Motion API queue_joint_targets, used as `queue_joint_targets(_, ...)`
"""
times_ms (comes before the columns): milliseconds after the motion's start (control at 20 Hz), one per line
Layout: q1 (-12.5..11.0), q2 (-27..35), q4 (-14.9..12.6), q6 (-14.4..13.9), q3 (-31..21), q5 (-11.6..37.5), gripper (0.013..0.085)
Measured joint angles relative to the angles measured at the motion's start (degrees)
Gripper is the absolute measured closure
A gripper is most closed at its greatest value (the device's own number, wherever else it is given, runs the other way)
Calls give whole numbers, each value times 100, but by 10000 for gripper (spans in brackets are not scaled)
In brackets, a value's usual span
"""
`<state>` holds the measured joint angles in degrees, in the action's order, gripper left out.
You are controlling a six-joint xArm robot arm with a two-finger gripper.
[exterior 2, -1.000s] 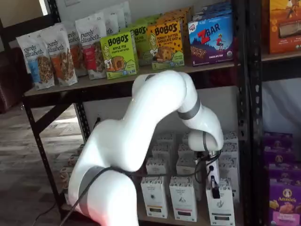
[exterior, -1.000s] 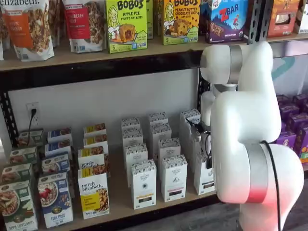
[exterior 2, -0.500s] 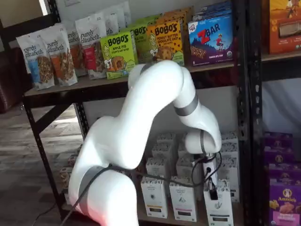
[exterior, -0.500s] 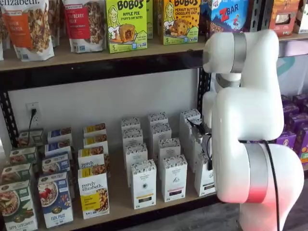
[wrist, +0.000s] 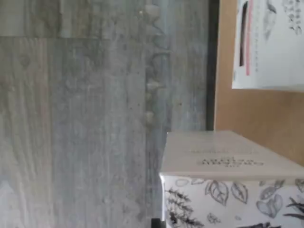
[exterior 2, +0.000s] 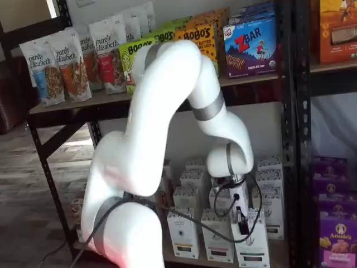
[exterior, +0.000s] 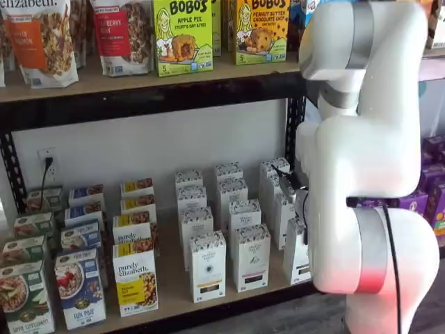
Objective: Pick up the white box with a green strip in the middle, on the bottom shelf, the sixth box from the left
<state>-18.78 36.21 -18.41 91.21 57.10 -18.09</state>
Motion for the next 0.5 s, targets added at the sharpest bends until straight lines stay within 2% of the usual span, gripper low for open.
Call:
queue_joint_targets(100,-2,-343,-151,-138,-308,-75,450)
queue_joint_targets(250,37,-814,-166,-177,-678,-271,450)
queue_joint_targets(400,68,-1245,8,-36,-1003,-392,450)
queue_joint_targets(500,96,-1555,264,184,-1206,-507,450)
